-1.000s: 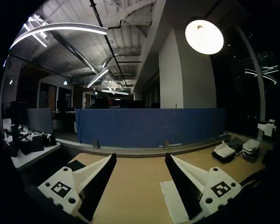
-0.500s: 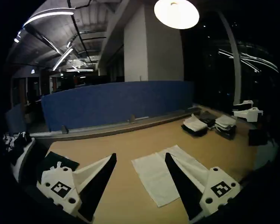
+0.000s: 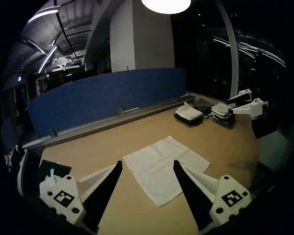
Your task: Fold towel
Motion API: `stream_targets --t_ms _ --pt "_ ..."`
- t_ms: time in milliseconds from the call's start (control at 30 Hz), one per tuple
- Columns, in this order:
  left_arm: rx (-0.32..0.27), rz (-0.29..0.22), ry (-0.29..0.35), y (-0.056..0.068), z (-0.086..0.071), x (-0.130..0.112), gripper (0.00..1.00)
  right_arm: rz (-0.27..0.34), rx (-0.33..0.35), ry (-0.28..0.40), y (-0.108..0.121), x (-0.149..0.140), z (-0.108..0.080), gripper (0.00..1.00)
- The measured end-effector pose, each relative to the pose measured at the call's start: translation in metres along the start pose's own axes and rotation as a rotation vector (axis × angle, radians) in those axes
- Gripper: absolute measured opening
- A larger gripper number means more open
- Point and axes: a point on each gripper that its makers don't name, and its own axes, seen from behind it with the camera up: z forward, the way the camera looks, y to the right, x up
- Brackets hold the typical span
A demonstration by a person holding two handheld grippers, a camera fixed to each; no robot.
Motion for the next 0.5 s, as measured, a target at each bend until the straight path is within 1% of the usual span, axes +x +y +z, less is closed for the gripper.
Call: stream_targets --t_ms 167,267,400,500 --pt "0.005 0.017 -0.005 0.001 0.003 -0.004 0.97 -0.021 0.011 -0.019 -0.003 -0.007 0.003 1.0" --pt "0.005 0.018 -0.009 0.002 0.005 -0.007 0.97 -0.021 0.012 -0.026 -0.004 -0.011 0.006 1.0" --pt "0.015 0.007 -0.002 0.0 0.008 -0.007 0.97 -0.015 0.036 -0.023 -0.009 -0.012 0.008 1.0" --pt "0.02 -0.007 0.006 -0.001 0.01 -0.004 0.97 0.004 0.024 -0.016 -0.007 -0.012 0.011 1.0"
